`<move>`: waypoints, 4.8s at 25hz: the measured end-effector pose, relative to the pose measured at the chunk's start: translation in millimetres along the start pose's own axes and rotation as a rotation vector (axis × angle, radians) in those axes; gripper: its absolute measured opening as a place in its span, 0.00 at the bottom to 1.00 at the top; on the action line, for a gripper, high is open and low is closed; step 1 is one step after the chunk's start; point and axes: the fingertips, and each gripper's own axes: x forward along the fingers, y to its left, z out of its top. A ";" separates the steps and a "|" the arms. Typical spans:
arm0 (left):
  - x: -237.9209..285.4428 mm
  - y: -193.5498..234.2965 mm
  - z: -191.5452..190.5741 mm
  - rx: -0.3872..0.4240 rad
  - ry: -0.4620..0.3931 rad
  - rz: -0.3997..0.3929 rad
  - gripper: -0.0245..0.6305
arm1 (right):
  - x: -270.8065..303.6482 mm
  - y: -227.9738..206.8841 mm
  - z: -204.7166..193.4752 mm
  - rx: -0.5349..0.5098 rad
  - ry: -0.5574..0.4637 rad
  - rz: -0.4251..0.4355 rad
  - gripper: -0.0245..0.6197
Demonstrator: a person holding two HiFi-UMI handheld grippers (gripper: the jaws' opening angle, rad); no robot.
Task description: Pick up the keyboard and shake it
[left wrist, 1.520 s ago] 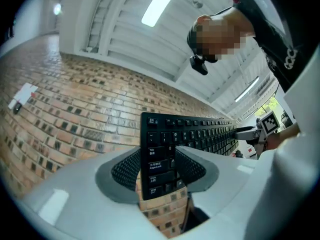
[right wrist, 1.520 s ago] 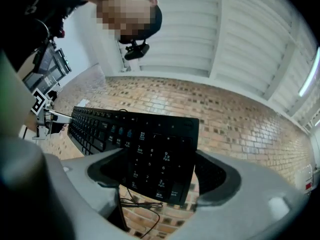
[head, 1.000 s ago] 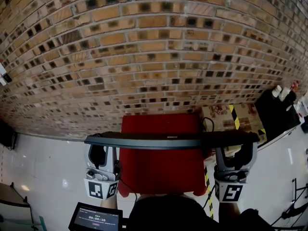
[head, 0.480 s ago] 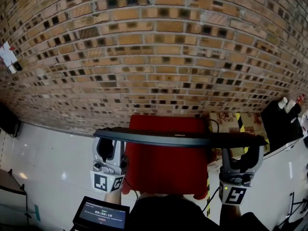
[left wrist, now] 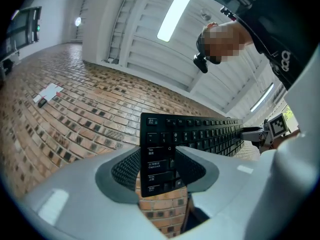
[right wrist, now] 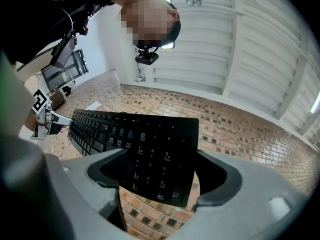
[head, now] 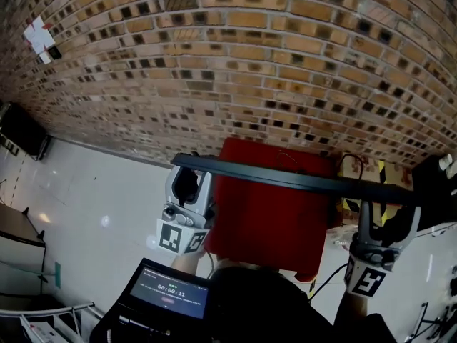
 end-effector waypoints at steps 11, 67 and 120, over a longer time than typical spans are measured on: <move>-17.9 22.9 9.3 -0.038 -0.018 0.033 0.37 | 5.0 24.4 23.9 -0.050 -0.044 0.036 0.67; 75.3 -114.4 121.7 0.360 -0.361 -0.301 0.37 | -59.7 -100.3 0.7 0.202 -0.192 -0.328 0.67; 60.7 -55.8 105.7 0.294 -0.352 -0.151 0.37 | -12.0 -72.1 23.3 0.157 -0.303 -0.192 0.68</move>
